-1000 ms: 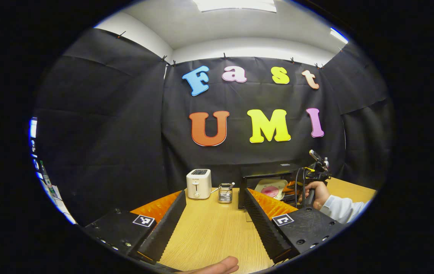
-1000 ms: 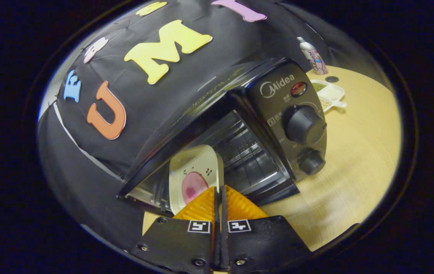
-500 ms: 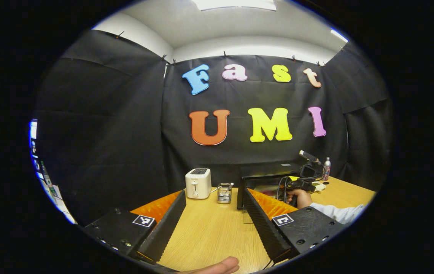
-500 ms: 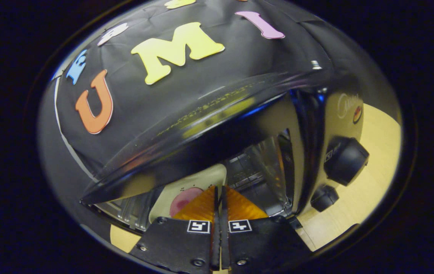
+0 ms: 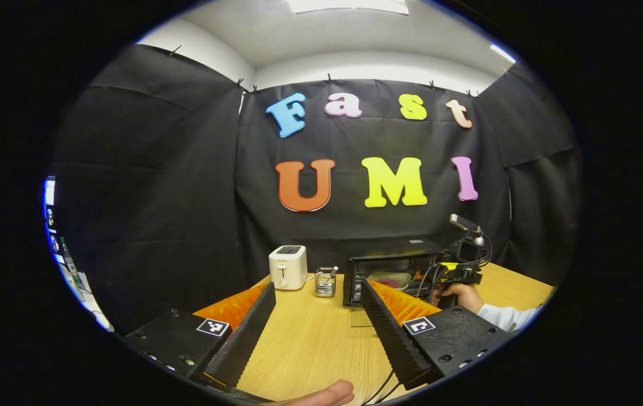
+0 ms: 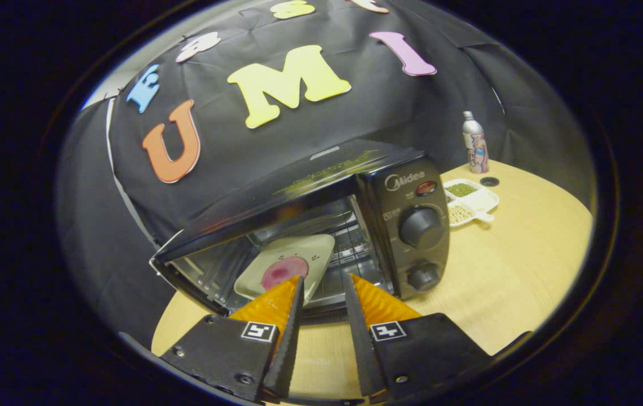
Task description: Open the electric oven with the left hand, put the food in, and close the electric oven.
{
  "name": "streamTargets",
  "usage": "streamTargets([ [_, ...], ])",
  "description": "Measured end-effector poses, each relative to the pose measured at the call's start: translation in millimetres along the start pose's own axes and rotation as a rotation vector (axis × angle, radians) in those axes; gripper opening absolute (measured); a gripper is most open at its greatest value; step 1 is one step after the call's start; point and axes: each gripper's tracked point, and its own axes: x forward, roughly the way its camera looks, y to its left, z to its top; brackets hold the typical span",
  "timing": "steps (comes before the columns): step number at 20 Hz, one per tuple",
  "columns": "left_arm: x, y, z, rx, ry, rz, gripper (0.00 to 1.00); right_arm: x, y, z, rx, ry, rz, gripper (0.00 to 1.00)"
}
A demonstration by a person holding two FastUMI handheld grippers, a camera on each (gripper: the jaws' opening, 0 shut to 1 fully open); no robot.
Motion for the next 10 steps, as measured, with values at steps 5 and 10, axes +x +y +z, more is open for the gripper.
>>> streamTargets([
  [5, -5.9, -14.9, -4.9, -0.005, 0.031, -0.018, 0.96, -62.4, -19.3, 8.7, -0.031, -0.043, 0.008, 0.7],
  [10, -3.5, -30.0, -16.0, -0.019, 0.067, -0.042, 0.96, -122.1, -32.6, 19.4, -0.06, -0.072, 0.07, 0.75],
])
